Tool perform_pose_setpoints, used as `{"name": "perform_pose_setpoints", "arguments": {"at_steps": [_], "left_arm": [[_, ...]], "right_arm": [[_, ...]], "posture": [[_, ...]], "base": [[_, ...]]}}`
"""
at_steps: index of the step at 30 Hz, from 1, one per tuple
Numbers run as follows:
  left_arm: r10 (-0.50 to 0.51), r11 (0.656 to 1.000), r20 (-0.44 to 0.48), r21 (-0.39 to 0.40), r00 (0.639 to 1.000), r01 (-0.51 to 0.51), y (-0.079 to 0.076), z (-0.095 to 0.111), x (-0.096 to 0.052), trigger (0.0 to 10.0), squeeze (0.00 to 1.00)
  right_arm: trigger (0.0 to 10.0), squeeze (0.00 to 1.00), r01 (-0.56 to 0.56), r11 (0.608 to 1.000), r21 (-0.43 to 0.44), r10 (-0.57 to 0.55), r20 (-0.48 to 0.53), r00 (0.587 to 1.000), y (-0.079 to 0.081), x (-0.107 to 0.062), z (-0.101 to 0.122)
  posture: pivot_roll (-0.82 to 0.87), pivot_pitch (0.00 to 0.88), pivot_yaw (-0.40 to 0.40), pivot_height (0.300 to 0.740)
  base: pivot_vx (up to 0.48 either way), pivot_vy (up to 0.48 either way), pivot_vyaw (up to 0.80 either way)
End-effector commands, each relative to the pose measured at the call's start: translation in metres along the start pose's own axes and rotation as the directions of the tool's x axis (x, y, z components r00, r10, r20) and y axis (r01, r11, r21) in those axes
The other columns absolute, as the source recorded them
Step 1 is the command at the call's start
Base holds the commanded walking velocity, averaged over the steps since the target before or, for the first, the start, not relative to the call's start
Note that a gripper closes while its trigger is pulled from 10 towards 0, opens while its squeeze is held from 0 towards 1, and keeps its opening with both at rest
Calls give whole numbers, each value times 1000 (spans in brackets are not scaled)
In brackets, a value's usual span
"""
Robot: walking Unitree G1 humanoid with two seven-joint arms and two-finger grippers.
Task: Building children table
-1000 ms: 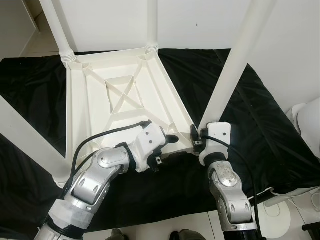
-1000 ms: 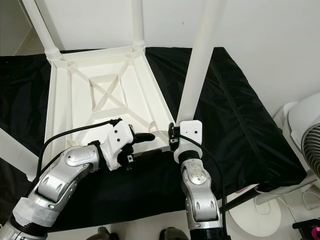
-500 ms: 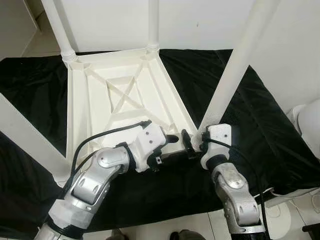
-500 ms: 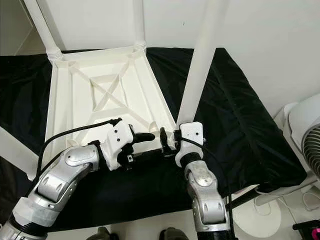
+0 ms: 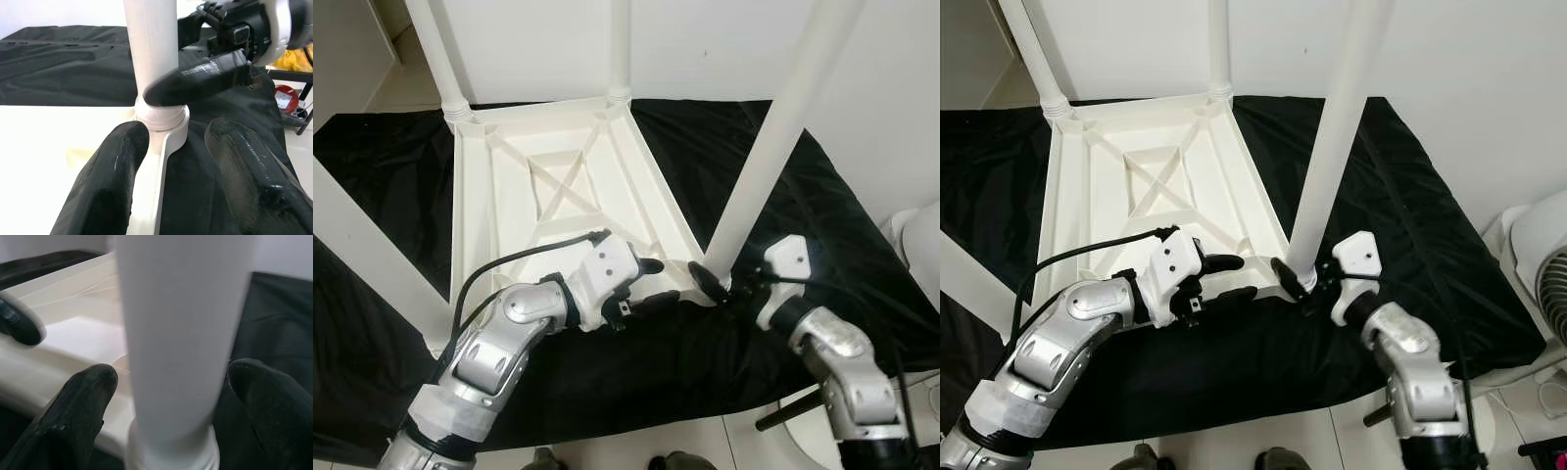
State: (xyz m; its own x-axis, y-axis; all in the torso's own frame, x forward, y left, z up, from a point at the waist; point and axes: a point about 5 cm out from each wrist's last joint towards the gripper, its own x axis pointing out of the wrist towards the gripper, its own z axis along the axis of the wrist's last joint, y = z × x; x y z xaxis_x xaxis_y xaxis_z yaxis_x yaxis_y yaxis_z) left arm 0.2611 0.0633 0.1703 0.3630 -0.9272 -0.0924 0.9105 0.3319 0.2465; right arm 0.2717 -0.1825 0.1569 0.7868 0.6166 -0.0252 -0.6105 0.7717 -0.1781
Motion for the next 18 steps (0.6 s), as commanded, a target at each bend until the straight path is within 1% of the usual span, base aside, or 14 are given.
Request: {"name": "perform_pose_setpoints", "arguments": {"at_steps": [1, 2, 6, 10, 11, 12, 13, 15, 16, 18], "left_arm": [[-7, 1000, -8, -10, 1000, 7, 1, -2, -1, 10000, 0], [-9, 1000, -9, -9, 1000, 9, 1, -1, -1, 10000, 0], [-13, 1000, -9, -4, 1000, 13, 1, -1, -1, 10000, 0], [-6, 1000, -8, 1, 1000, 6, 3, 0, 0, 10000, 0], [-3, 1000, -5, 1, 1000, 3, 3, 1, 0, 10000, 0], [-2, 1000, -5, 2, 1000, 2, 2, 1, 0, 10000, 0], [-2, 1000, -5, 2, 1000, 2, 2, 0, 0, 10000, 0], [-2, 1000, -6, 3, 1000, 2, 1, 0, 1, 10000, 0], [0, 1000, -4, 2, 1000, 0, 1, 0, 0, 10000, 0], [6, 1000, -2, 0, 1000, -6, 1, 1, 0, 10000, 0]], "right_arm": [[10000, 0, -48, 999, 3, 48, 0, 999, -4, 2, -4], [10000, 0, -72, 997, -4, 72, -5, 997, -9, 6, -5], [10000, 0, -111, 994, -23, 110, -18, 994, -11, 12, -7], [10000, 0, -205, 979, -20, 204, -46, 978, -12, 27, -12], [8941, 0, -239, 970, -38, 236, -62, 970, -12, 34, -15], [7451, 0, -243, 969, -50, 240, -70, 968, -12, 36, -17], [2392, 0, -246, 968, -49, 242, -72, 968, -12, 38, -17], [2392, 0, -246, 968, -43, 243, -72, 967, -12, 40, -18], [0, 0, -252, 967, -44, 248, -71, 966, -13, 41, -19], [0, 0, -262, 964, -44, 259, -70, 963, -13, 42, -20]], "posture": [[-127, 55, 34, 740], [-125, 54, 34, 740], [-120, 53, 32, 740], [-112, 47, 27, 740], [-109, 46, 25, 740], [-109, 46, 25, 740], [-103, 43, 17, 740], [-103, 43, 17, 740], [-103, 43, 17, 740], [-97, 43, 9, 740]], "base": [[0, 0, 0], [0, 0, 0], [0, 0, 0], [0, 0, 0], [0, 0, 0], [0, 0, 0], [0, 0, 0], [0, 0, 0], [0, 0, 0], [0, 0, 0]]}}
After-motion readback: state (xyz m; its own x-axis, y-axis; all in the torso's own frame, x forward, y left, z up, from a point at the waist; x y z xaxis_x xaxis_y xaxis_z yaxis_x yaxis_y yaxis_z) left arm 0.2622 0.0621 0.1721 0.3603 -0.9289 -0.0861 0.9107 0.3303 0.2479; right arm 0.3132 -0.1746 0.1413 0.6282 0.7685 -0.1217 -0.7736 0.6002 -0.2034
